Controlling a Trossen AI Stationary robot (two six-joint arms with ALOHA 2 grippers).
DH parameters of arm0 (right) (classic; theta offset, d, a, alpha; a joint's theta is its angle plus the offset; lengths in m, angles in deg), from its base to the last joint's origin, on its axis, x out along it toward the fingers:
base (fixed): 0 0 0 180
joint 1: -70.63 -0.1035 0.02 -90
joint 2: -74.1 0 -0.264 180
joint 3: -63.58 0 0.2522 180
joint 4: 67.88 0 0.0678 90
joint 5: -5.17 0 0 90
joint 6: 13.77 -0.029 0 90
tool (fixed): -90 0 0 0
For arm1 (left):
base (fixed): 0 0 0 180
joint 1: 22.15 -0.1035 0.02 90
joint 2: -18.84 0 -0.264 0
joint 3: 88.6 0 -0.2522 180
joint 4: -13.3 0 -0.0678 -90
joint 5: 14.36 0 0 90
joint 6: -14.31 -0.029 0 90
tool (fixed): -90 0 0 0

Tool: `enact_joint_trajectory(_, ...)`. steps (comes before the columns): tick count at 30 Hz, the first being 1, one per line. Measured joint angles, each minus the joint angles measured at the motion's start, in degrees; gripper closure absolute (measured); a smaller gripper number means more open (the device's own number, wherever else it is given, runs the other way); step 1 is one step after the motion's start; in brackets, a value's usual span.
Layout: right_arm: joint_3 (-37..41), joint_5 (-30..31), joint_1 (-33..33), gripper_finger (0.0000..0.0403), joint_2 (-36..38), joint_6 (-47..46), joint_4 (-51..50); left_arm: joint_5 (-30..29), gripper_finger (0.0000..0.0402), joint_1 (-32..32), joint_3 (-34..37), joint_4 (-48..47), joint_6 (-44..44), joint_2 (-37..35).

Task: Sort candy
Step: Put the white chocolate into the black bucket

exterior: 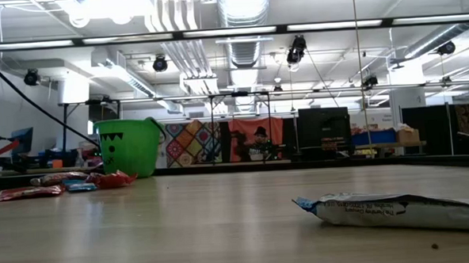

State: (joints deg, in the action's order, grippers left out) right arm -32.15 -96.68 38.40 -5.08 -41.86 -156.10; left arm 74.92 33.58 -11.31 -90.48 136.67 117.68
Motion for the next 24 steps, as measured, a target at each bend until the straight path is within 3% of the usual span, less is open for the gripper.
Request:
enact_joint_trajectory(8, 0.01, -0.01, 0.0, 0.0364, 0.0, -1.89, -0.01, -0.11, 0.0262, -0.02, -0.18, 0.09, -1.52, 0.0)
enact_joint_trajectory(12, 0.0, -0.01, 0.0, 0.0364, 0.0, -1.87, -0.01, -1.71, 0.023, -0.06, -0.24, 0.98, -2.53, 0.02)
enact_joint_trajectory(24, 0.02, -0.01, 0.0, 0.0364, 0.0, -1.78, -0.01, -19.66, 0.024, -7.67, -2.2, 17.5, -12.97, 0.22)
